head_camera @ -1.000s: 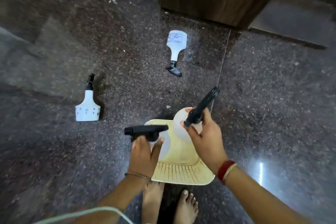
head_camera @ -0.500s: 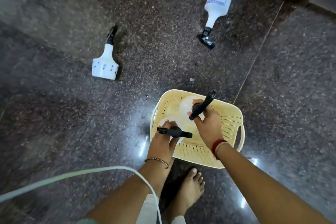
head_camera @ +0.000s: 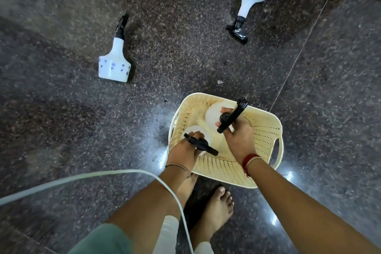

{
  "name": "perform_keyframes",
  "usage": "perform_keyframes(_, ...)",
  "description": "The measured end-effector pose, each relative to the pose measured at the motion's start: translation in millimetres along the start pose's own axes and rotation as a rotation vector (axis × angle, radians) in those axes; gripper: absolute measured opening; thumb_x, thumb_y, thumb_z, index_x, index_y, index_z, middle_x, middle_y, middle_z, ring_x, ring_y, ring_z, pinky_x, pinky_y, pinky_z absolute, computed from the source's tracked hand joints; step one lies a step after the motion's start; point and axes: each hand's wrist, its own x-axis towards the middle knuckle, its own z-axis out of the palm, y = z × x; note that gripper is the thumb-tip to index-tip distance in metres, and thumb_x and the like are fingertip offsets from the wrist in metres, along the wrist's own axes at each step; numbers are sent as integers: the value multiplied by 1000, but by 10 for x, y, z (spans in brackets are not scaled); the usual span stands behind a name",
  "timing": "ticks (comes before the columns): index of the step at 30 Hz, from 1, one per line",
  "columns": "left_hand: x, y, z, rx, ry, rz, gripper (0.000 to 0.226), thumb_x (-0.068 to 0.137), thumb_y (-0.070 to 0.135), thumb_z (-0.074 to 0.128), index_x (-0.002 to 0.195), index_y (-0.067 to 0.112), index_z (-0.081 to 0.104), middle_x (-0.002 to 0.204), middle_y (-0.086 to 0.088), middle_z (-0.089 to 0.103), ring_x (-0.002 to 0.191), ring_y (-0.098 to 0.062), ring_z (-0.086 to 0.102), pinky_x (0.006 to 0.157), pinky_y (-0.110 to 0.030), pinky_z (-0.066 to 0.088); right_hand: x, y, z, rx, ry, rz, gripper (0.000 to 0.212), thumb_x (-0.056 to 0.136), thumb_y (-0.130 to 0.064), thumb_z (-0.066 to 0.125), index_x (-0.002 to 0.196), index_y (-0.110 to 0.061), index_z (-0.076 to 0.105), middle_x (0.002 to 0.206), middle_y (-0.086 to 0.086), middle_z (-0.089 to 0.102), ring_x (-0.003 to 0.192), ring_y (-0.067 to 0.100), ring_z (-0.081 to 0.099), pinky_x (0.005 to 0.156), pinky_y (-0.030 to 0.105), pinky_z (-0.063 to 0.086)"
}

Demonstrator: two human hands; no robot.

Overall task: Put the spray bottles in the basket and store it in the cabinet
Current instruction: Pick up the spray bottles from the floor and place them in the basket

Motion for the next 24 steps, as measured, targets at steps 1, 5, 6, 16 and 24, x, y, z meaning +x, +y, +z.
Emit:
perform_keyframes(1, 5, -5, 4, -2, -7, 4, 32, 90, 20, 54, 121, 21, 53, 114, -4, 64, 97, -29, 63, 72, -29, 45, 3, 4, 18, 4, -8, 2, 30, 82, -16, 69, 112, -19, 64, 100, -21, 61, 88, 5, 60, 84, 15, 45)
perform_keyframes(5, 55, -66, -28, 41, -107, 44, 34, 91, 19, 52, 125, 19, 50, 126, -2, 57, 111, -24, 58, 89, -32, 44, 51, -64, 132, -24, -1, -59, 32, 82, -12, 69, 112, -19, 64, 91, -20, 60, 81, -3, 53, 75, -9, 28)
perform_keyframes(6, 67, -83, -30, 40, -134, 61, 33, 91, 19, 52, 124, 19, 50, 126, -2, 56, 112, -23, 57, 91, -32, 44, 71, -83, 158, -13, -21, -58, 32, 82, -12, 68, 113, -21, 63, 90, -19, 60, 78, -4, 53, 71, -10, 27)
perform_keyframes(16, 37, -284, 89, 117, -209, 138, 36, 92, 25, 45, 127, 30, 41, 145, 5, 42, 128, -19, 47, 94, -29, 45, 156, 59, 345, -15, -43, 0, 28, 85, -14, 64, 110, -24, 56, 82, -11, 61, 59, 1, 47, 63, 21, 37)
perform_keyframes(24, 104, -248, -7, 126, -294, 120, 45, 82, 25, 61, 123, 32, 44, 145, 7, 34, 133, -13, 36, 109, -28, 34, 203, 115, 210, 75, -155, -24, 32, 83, -3, 62, 108, -23, 58, 85, -14, 62, 82, 8, 57, 71, -6, 33)
